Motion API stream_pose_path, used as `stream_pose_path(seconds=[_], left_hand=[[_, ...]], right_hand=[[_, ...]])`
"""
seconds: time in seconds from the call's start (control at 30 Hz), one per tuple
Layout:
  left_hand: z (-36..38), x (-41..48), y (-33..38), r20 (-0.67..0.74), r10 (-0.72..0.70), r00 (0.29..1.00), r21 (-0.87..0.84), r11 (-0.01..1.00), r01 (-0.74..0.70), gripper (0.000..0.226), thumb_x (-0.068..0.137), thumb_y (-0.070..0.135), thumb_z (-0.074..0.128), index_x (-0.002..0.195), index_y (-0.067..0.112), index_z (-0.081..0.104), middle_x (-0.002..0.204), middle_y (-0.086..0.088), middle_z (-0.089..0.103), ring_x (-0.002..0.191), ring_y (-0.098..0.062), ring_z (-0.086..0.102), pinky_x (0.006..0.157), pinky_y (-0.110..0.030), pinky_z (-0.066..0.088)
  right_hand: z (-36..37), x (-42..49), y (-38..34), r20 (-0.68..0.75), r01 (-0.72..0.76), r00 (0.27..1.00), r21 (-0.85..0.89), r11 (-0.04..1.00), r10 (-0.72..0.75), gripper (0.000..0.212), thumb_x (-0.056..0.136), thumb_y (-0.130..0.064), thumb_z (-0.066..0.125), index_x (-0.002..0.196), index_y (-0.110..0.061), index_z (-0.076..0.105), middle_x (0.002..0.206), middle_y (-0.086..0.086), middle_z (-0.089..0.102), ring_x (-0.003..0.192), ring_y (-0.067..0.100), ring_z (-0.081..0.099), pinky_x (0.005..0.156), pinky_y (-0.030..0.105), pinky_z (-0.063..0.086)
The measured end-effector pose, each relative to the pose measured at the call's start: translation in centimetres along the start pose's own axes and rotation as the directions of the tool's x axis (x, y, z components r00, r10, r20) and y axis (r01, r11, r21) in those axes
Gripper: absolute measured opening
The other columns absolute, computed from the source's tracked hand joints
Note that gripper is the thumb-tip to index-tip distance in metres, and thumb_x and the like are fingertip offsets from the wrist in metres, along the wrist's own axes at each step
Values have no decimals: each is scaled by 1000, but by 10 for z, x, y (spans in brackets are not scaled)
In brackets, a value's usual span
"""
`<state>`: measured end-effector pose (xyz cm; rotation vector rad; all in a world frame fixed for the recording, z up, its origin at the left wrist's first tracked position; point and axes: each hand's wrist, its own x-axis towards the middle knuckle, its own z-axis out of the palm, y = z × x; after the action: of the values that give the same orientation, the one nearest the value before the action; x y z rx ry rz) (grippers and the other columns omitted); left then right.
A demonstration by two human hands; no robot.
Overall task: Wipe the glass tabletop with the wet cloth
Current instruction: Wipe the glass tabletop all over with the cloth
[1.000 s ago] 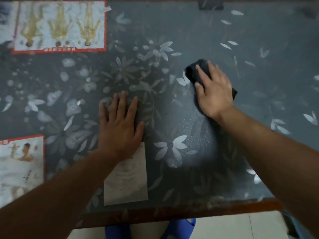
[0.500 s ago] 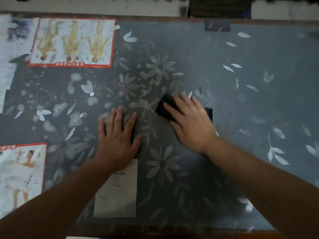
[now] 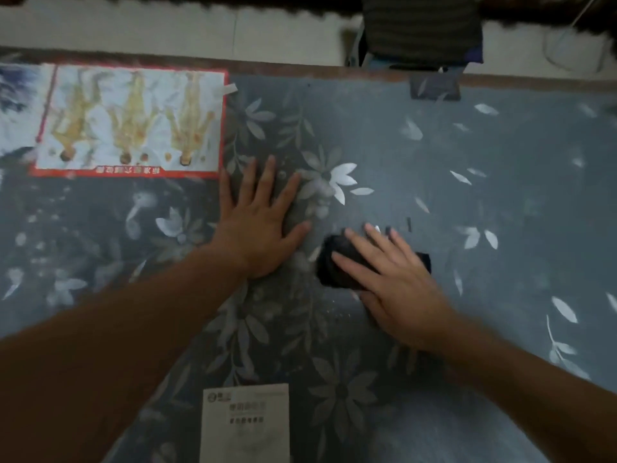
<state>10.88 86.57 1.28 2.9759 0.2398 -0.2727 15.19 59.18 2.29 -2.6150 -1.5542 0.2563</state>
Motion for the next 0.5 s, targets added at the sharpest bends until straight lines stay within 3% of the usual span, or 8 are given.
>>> stream_pose_path(seconds=[0.07,0.13,0.2,0.27,0.33,0.4,0.43,0.5], left_hand=[[6,-3,0,-64,31,997,17,999,-30,81,94,73,17,164,34,10,173,-11,5,159,-35,-2,122,-68,-3],[10,-4,0,-123,46,991,23,999,-43,78,97,71,21,164,32,15,172,-12,10,159,-36,3,122,-69,1],[12,-1,-1,-142,48,989,21,999,-45,78,97,71,23,164,32,16,172,-13,12,159,-36,4,121,-69,4],[9,-1,-1,-127,47,991,16,999,-46,79,96,71,27,164,31,18,172,-13,13,159,-36,5,121,-70,6],[7,-2,-1,-122,48,991,11,999,-47,79,96,70,29,163,29,22,171,-14,14,159,-37,7,120,-70,6],[4,-3,-1,-110,42,993,8,999,-41,79,96,70,29,163,28,23,171,-14,14,159,-38,7,120,-70,6],[3,-3,-1,-107,41,993,5,999,-40,79,96,70,30,163,28,23,172,-14,13,159,-38,6,121,-70,6],[4,-2,-1,-115,44,992,-4,999,-45,80,95,69,33,163,29,23,172,-14,14,159,-38,7,121,-70,7]], right_hand=[[-10,41,34,-71,-188,980,-8,982,187,61,93,-28,49,153,-27,36,163,11,29,150,38,24,120,60,19],[-23,97,74,-115,-479,866,83,874,486,55,102,-33,40,156,-30,30,166,7,22,153,34,16,123,55,12],[-31,138,89,-94,-599,783,150,787,614,55,103,-38,35,157,-35,23,168,2,15,155,28,9,125,48,4],[-24,144,71,-108,-500,853,114,859,511,56,102,-38,35,157,-33,26,167,3,18,154,28,12,125,48,7],[-15,118,45,-106,-258,959,47,965,262,56,99,-36,39,155,-28,34,165,5,26,152,31,21,123,51,16],[-16,96,41,-46,-113,992,43,993,115,54,99,-37,39,153,-28,38,163,6,31,151,32,24,123,51,17],[-20,99,52,-26,-100,994,51,994,102,54,99,-37,40,153,-27,38,162,7,33,151,33,24,123,52,17],[-28,127,80,-55,-233,970,59,971,236,55,99,-36,40,153,-27,38,162,10,32,151,36,23,122,55,16]])
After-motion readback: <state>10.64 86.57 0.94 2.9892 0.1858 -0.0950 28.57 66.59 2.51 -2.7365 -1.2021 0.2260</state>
